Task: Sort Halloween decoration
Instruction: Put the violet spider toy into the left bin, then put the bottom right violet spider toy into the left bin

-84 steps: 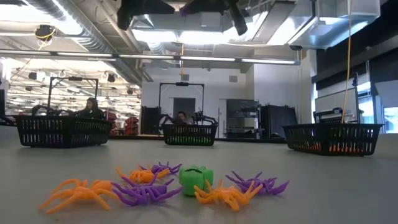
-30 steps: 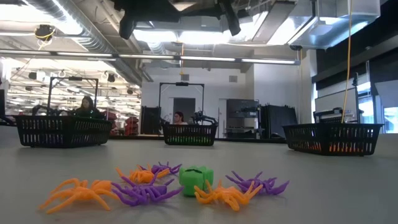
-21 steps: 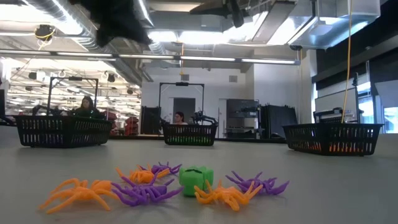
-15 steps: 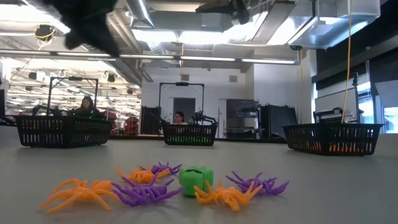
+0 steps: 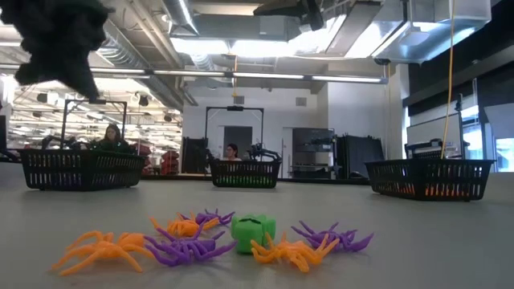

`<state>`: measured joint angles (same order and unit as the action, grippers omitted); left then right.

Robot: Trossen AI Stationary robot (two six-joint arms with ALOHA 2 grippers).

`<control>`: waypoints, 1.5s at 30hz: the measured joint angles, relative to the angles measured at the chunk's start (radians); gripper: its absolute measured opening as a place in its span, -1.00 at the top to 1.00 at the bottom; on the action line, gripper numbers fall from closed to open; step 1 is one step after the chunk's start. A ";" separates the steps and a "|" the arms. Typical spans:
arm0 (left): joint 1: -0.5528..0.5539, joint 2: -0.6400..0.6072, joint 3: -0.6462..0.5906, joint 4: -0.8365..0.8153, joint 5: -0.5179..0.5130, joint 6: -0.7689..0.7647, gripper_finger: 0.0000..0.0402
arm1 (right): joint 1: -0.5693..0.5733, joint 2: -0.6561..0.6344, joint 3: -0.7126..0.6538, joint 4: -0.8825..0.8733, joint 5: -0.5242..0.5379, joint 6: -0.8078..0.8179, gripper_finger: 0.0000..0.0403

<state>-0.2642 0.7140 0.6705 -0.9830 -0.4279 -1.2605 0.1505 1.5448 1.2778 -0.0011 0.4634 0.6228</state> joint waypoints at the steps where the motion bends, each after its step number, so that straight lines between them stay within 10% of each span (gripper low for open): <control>1: 0.000 -0.005 -0.015 0.005 0.010 -0.027 1.00 | 0.000 0.000 0.000 -0.001 -0.011 0.000 -0.33; 11: 0.000 -0.001 -0.058 0.053 0.044 -0.022 0.66 | 0.000 0.000 0.000 -0.001 -0.070 0.003 -0.33; 22: 0.000 -0.004 0.005 0.115 0.004 0.055 0.27 | 0.060 0.005 0.000 -0.171 -0.444 -0.096 -0.33; 32: -0.027 -0.007 0.103 0.683 -0.102 0.622 0.36 | 0.317 0.158 0.000 -0.400 -0.449 -0.213 -0.33; 45: -0.027 0.021 0.102 0.733 -0.076 0.668 0.36 | 0.426 0.401 0.000 -0.240 -0.379 -0.151 -0.33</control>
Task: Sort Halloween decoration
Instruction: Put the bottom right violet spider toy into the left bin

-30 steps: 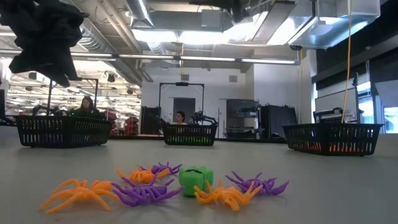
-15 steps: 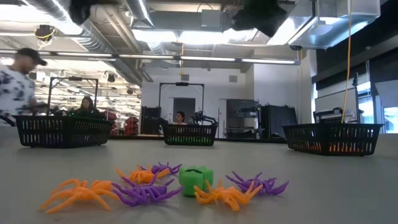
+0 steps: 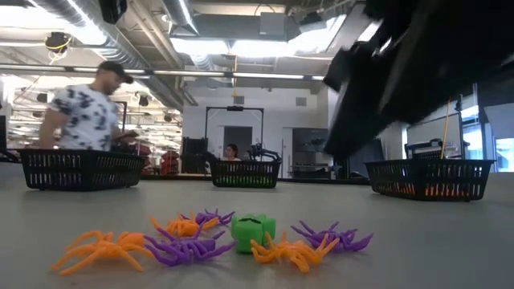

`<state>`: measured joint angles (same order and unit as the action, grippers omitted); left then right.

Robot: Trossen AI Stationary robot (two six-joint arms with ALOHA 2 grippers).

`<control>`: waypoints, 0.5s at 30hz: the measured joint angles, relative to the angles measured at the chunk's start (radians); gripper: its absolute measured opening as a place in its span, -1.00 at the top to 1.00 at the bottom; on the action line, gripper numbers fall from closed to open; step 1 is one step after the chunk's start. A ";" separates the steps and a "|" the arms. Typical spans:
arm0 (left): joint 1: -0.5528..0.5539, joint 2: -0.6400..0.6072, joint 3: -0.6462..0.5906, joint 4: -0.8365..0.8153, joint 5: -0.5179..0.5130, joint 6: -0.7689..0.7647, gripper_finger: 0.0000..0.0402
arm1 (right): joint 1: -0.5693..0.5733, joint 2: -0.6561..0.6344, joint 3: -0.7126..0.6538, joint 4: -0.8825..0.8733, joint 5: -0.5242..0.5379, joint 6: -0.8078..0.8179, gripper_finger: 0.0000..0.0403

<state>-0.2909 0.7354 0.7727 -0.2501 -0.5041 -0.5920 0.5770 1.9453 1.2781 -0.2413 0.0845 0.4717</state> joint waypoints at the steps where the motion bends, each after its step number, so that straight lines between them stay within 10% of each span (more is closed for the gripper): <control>1: 0.000 0.002 0.000 -0.008 0.001 0.000 0.36 | 0.000 0.010 0.000 0.006 0.014 0.003 -0.33; 15: 0.000 0.020 -0.001 -0.075 0.069 -0.007 0.36 | 0.002 0.126 0.000 0.079 0.116 0.001 -0.21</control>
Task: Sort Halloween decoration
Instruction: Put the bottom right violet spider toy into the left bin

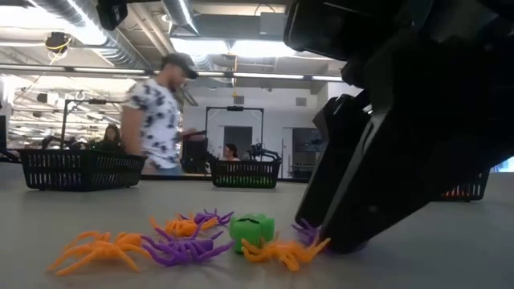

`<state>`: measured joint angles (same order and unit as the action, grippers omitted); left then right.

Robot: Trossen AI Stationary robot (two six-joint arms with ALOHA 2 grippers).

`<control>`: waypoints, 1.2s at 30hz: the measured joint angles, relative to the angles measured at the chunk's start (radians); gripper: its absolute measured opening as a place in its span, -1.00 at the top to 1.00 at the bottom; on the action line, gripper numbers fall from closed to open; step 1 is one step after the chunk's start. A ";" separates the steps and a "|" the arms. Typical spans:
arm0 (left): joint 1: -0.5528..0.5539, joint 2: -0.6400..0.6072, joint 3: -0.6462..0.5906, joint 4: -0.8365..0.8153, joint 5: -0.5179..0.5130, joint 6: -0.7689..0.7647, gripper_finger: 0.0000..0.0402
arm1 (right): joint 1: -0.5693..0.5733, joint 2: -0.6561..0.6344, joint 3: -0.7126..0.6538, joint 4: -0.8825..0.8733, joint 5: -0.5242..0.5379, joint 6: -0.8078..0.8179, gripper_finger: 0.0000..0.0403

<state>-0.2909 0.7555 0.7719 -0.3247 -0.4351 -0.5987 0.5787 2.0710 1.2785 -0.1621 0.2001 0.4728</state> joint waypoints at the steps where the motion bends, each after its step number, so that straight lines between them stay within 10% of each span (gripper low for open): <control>1: 0.000 0.000 0.000 -0.002 0.000 0.000 0.36 | 0.005 0.002 0.000 0.001 0.001 0.000 -0.16; 17: 0.000 0.000 0.000 -0.006 -0.001 0.000 0.36 | 0.002 -0.011 0.002 -0.077 0.000 0.029 0.62; 36: 0.000 0.033 0.000 -0.002 -0.027 -0.069 0.36 | -0.128 -0.198 -0.002 -0.183 -0.010 0.043 0.94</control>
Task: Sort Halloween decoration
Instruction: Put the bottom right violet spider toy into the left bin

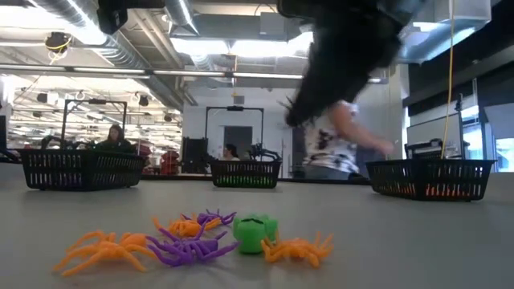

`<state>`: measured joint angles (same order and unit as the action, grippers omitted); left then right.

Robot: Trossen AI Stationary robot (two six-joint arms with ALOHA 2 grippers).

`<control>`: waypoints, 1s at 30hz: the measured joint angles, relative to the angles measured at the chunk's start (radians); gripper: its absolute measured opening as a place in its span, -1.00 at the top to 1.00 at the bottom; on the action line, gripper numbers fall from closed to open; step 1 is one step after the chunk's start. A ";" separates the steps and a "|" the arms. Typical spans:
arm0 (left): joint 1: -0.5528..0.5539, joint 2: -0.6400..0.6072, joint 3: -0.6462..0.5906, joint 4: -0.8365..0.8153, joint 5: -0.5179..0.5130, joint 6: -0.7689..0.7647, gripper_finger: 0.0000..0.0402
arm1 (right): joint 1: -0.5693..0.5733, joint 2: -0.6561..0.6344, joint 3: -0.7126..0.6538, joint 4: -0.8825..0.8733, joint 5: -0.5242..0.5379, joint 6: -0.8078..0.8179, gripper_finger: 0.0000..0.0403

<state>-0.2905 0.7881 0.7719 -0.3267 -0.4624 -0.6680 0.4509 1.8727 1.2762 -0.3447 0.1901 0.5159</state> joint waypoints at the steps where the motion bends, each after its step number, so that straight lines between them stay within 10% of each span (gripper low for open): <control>1: 0.000 0.002 0.000 -0.002 0.002 -0.004 0.36 | -0.013 -0.014 0.000 0.003 0.001 0.000 0.94; 30: 0.000 0.151 0.000 0.163 0.020 0.015 0.36 | -0.218 -0.160 0.002 0.493 0.003 0.003 0.94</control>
<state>-0.2901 0.9392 0.7723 -0.1641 -0.4425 -0.6534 0.2325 1.7123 1.2778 0.1486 0.1931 0.5190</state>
